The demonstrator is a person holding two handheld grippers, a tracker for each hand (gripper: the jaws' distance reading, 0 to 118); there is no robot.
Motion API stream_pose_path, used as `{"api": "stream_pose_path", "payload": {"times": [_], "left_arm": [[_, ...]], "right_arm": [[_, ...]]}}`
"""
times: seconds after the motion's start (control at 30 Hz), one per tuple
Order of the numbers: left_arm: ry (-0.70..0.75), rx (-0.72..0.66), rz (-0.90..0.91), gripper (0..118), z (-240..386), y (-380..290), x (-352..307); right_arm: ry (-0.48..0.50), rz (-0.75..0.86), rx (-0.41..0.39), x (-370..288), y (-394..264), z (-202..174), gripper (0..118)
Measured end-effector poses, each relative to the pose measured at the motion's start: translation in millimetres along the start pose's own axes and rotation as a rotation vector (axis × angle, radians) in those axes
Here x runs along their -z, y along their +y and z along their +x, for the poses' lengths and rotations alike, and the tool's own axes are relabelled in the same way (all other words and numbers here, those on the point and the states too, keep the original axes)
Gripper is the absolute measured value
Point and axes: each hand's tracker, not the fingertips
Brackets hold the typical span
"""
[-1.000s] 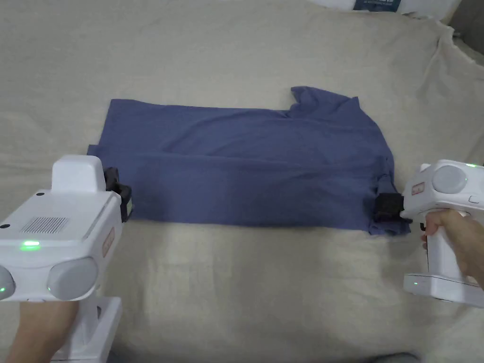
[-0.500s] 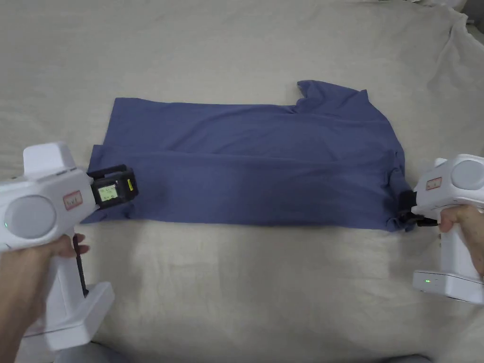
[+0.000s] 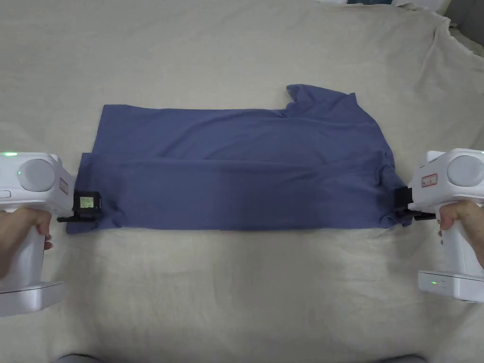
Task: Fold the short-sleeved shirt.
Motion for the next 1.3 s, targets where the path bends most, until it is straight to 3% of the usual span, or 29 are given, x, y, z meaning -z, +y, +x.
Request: {"api": "stream_pose_path", "payload": {"times": [0.1, 0.13, 0.17, 0.23, 0.43, 0.53, 0.73, 0.97, 1.23, 1.27, 1.3], "left_arm": [[-0.017, 0.022, -0.044, 73, 10, -3, 7], [-0.070, 0.025, -0.040, 48, 13, -3, 9], [-0.138, 0.011, -0.027, 31, 16, -3, 6], [-0.111, 0.046, -0.026, 4, 24, -3, 4], [-0.067, 0.074, -0.046, 1, 11, 10, -7], [-0.098, 0.055, 0.024, 1, -9, 14, -30], [-0.108, 0.061, 0.076, 1, -25, 4, -74], [-0.124, 0.039, 0.065, 1, -52, -57, -91], [-0.104, 0.025, -0.027, 1, -51, -128, -56], [-0.102, 0.015, -0.019, 3, -50, -131, -53], [-0.099, -0.005, -0.006, 12, -50, -133, -52]], "right_arm": [[-0.007, -0.006, -0.010, 0, -1, -2, 4], [-0.008, -0.008, -0.016, 1, -1, -2, 4], [-0.010, -0.008, -0.022, 2, -2, -2, 4], [-0.016, -0.012, -0.041, 1, -2, -4, 4], [-0.033, -0.018, -0.072, 0, -6, -4, 4], [-0.005, 0.005, -0.024, -13, -5, 2, 4], [0.006, 0.052, -0.003, -58, -17, 24, 4], [0.062, 0.030, 0.001, -86, -77, 45, 4], [0.022, -0.052, -0.027, -53, -133, 32, 4], [0.015, -0.057, -0.022, -50, -136, 29, 4], [0.012, -0.056, -0.014, -47, -138, 28, 5]]}}
